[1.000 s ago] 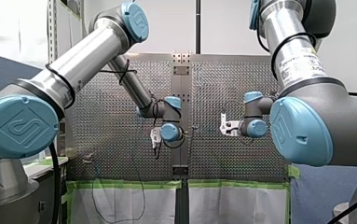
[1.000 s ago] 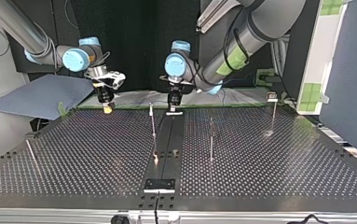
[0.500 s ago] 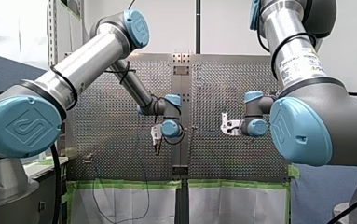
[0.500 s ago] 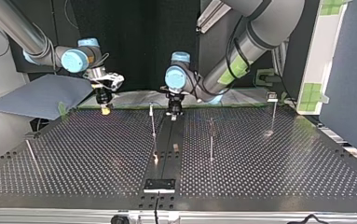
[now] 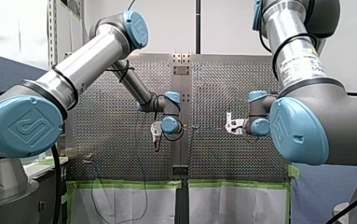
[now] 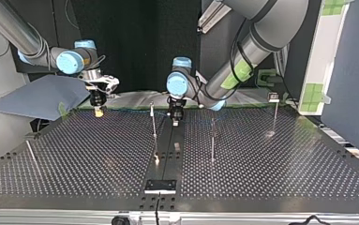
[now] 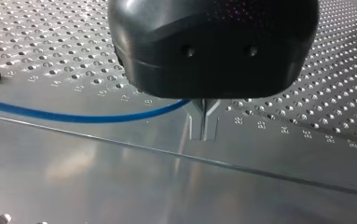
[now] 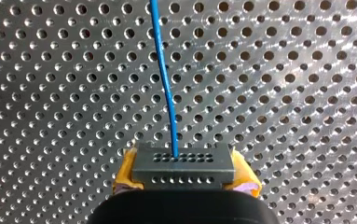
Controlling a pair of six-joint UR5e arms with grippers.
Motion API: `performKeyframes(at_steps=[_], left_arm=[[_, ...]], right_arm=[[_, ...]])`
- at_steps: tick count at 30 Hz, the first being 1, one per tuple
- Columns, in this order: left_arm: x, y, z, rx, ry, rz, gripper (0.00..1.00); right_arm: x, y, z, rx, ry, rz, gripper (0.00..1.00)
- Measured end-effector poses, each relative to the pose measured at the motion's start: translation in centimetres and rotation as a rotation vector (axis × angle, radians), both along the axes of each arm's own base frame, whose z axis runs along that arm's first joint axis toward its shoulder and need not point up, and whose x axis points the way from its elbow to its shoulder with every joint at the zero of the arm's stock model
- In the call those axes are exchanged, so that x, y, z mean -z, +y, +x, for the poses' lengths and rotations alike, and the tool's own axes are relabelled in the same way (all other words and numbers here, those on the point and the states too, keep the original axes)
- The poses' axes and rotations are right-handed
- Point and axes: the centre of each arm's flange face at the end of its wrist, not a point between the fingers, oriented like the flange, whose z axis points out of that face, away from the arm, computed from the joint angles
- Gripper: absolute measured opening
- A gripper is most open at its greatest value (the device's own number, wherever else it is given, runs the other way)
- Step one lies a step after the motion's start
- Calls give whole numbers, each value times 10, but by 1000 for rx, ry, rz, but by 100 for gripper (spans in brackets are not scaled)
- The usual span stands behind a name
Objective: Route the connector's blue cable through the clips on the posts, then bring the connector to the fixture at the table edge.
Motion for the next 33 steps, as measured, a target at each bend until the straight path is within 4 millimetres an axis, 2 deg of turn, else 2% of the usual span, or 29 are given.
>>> performKeyframes(at_steps=[1,2,3,5,12,14,15,17,33], left_arm=[[0,-1,-1,3,1,4,22],[0,-1,-1,5,2,8,43],[0,-1,-2,7,4,14,43],[1,-2,-4,14,11,34,70],[5,-4,-16,9,49,128,70],[5,-4,-18,14,60,149,84],[6,-4,-18,18,66,156,84],[7,-4,-20,32,79,168,100],[10,-28,-43,211,125,233,100]], right_arm=[[0,0,0,1,0,1,0],[0,0,-1,1,1,1,0],[0,0,-1,2,1,2,0],[0,0,-1,2,1,3,0],[0,0,-1,2,1,1,0],[0,0,-1,2,1,0,0],[0,0,-1,2,1,0,0],[0,0,-1,2,1,2,0],[1,2,0,-1,4,15,0]])
